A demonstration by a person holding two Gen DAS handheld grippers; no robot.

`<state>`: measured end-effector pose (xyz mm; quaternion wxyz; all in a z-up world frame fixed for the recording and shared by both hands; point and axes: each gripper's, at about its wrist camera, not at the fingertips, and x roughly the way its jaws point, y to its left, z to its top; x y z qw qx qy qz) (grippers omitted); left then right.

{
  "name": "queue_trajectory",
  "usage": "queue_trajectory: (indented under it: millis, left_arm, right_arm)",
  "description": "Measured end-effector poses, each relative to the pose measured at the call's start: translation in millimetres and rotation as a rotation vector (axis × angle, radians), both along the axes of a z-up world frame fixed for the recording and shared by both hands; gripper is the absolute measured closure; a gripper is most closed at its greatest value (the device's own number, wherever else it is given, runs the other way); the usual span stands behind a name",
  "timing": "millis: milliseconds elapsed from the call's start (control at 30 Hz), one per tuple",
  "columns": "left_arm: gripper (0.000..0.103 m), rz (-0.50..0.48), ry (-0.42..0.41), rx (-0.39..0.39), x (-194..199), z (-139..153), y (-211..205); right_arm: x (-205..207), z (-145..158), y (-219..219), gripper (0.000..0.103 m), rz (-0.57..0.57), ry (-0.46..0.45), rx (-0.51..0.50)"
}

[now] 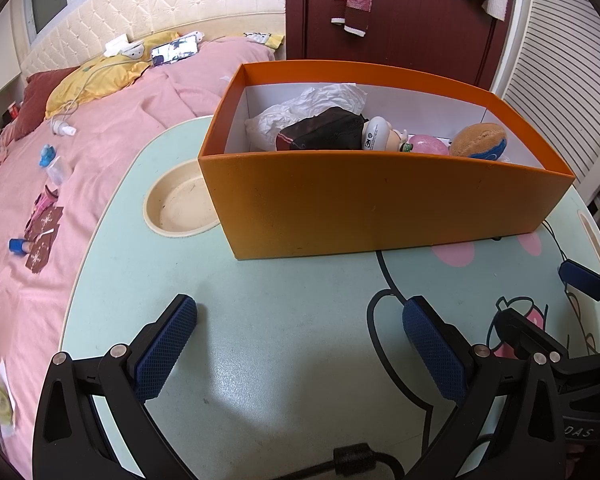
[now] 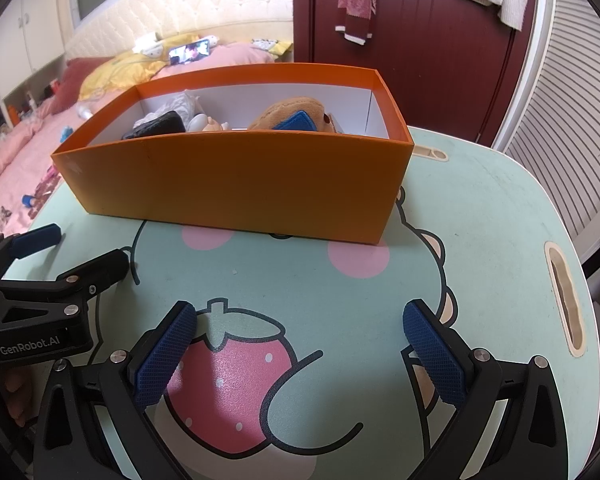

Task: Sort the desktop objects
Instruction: 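Reach the left gripper into the orange box and grasp the dark red wallet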

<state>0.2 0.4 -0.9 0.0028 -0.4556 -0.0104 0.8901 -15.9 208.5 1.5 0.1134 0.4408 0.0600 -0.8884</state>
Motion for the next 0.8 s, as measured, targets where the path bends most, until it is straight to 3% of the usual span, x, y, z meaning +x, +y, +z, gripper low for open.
queue_trajectory:
  millis: [133, 200, 333, 500, 633, 733, 800]
  left_arm:
    - [0.000, 0.005, 0.007, -0.002, -1, -2, 1]
    - [0.000, 0.010, -0.028, -0.007, -13, -3, 0]
    - [0.000, 0.010, 0.002, -0.011, 1, -2, 5]
    - [0.000, -0.025, -0.027, 0.094, -6, 5, -24]
    - [0.000, 0.009, 0.030, 0.195, -3, 35, -54]
    - [0.001, 0.046, 0.111, 0.185, -10, 67, -70]
    - [0.004, 0.023, 0.157, 0.159, -21, 88, -73]
  right_arm:
    - [-1, -1, 0, 0.000, 0.005, -0.010, 0.003]
    - [-1, -1, -1, 0.000, 0.008, -0.015, 0.004]
    - [-2, -2, -1, 0.000, 0.013, -0.025, 0.007]
    - [-7, 3, -4, 0.000, 0.028, -0.028, 0.007]
    - [-5, 1, -5, 0.000, 0.037, -0.013, 0.005]
    - [-4, 1, -4, 0.000, 0.042, -0.010, 0.001]
    - [-4, 0, -4, 0.000, 0.046, -0.008, -0.001]
